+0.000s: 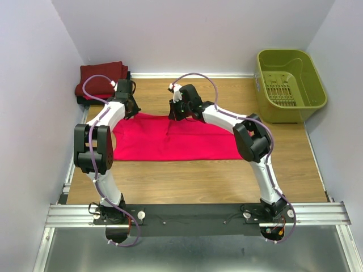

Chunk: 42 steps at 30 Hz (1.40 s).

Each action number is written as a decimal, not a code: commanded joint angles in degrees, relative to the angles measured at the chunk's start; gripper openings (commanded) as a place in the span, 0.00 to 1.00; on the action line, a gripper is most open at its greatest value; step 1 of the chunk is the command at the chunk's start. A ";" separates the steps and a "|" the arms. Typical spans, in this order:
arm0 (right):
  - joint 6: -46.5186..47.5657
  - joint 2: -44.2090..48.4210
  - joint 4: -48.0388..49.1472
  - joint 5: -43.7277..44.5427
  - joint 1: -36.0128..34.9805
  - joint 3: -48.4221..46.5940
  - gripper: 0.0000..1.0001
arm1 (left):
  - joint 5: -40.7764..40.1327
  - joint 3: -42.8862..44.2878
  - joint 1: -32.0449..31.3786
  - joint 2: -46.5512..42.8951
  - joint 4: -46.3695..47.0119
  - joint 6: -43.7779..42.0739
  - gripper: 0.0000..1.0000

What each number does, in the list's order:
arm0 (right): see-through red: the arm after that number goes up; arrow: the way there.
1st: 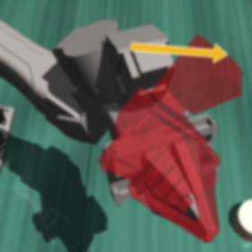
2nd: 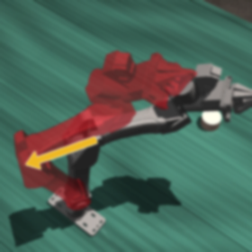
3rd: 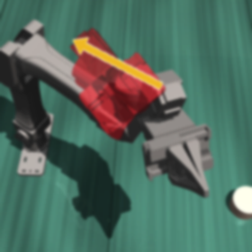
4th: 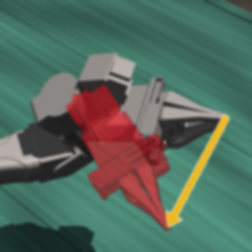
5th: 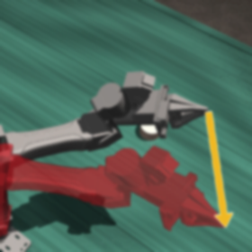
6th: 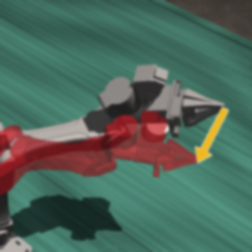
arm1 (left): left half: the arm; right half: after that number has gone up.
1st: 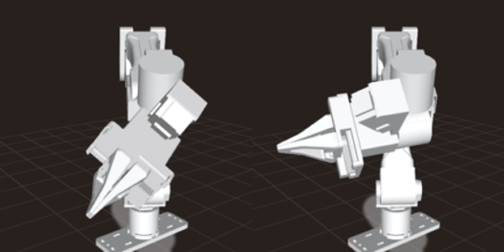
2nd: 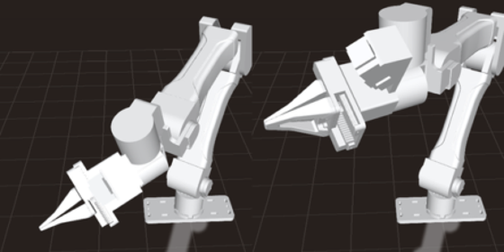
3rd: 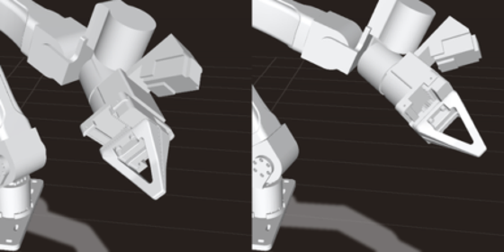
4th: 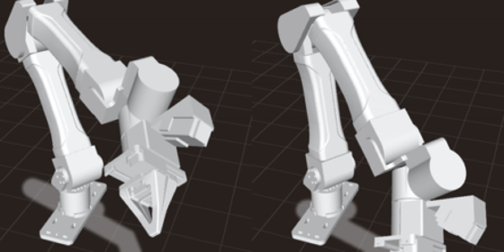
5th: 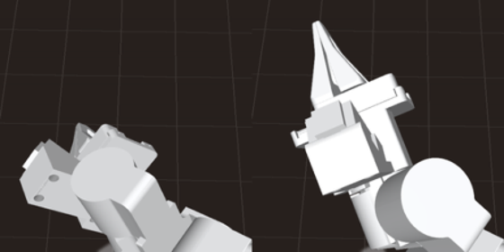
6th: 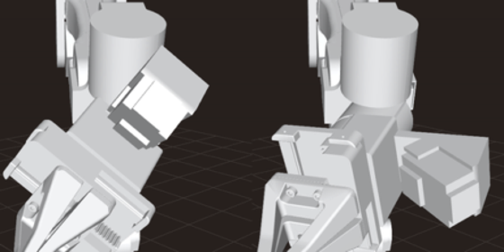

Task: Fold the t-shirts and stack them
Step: Fold the tshirt

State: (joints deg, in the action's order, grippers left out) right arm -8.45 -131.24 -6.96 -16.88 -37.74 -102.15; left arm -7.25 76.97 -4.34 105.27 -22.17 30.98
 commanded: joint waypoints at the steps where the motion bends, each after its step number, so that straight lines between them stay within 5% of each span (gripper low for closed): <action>1: 3.43 3.80 -0.33 -1.13 -1.20 1.86 0.04 | 2.06 -1.64 0.82 -1.82 -0.24 -1.01 0.00; 37: 11.70 7.05 -5.78 -9.13 -6.39 9.95 0.09 | 7.69 -11.23 3.37 -8.15 -1.91 -4.17 0.00; 42: 11.96 6.79 -7.97 -10.71 -6.65 9.60 0.17 | 4.96 -12.28 3.37 -8.42 -2.00 -4.17 0.00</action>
State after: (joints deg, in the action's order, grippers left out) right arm 2.24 -125.08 -11.40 -24.97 -43.81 -93.03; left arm -0.14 65.91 -1.45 98.26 -23.79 27.55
